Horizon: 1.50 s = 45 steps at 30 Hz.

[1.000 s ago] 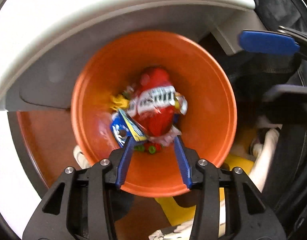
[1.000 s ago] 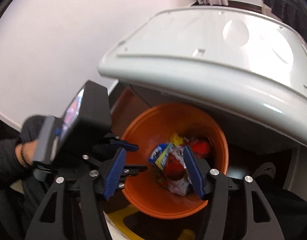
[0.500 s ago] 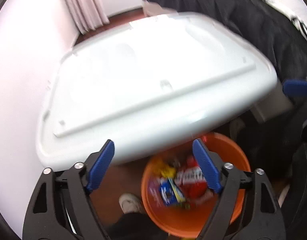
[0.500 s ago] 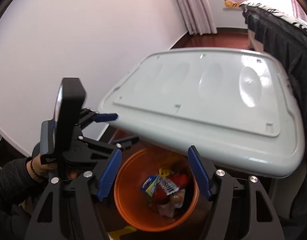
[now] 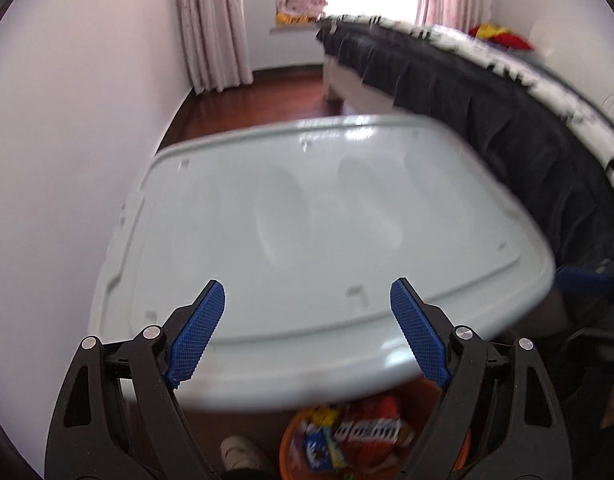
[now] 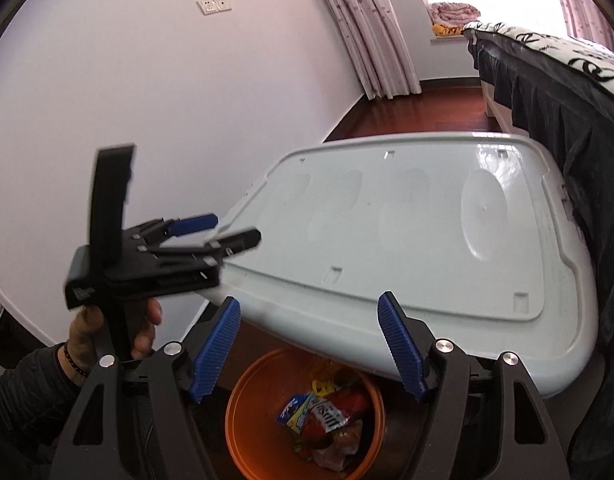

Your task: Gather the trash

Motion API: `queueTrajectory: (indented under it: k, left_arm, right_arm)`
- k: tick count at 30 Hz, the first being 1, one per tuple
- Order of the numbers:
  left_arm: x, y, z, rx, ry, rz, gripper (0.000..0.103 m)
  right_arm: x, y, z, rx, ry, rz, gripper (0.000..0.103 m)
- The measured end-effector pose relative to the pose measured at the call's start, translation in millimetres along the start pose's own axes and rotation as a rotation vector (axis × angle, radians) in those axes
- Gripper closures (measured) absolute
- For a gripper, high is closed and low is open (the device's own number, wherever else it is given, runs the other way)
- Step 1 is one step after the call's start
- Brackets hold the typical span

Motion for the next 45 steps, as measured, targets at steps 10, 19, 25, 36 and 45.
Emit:
queueTrajectory:
  k: [10,19,25,36,45]
  left_arm:
    - [-9,-44,15,-0.020,-0.068,-0.115,0.017]
    - [-3,-65,11,-0.007,-0.093,-0.133,0.014]
    - [3,-76,15,-0.023,-0.190,-0.170,0.011]
    - [23,-86,27,-0.068,-0.212,-0.182,0.011]
    - [36,-100,22,-0.047,-0.171,-0.193,0.011]
  right_arm:
    - [8,-19,-6,-0.014,-0.003,-0.026,0.032]
    - [13,-33,-15,-0.010,-0.022,-0.044,0.031]
    - [18,-48,-20,-0.036,0.010,-0.080,0.025]
    - [15,-56,-40,-0.043,0.232,-0.159,0.005]
    - [10,-93,-42,-0.080,0.299,-0.243,0.005]
Point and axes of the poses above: each gripper's, at about its wrist camera, not at the fingertips, and x roughly the way its jaws point, z to its left, y to its underside, the point moved 3 cm from there along x, roughly the way its jaws point, and after that the axes turned 1 degree about -z, right-handed, at the moved point
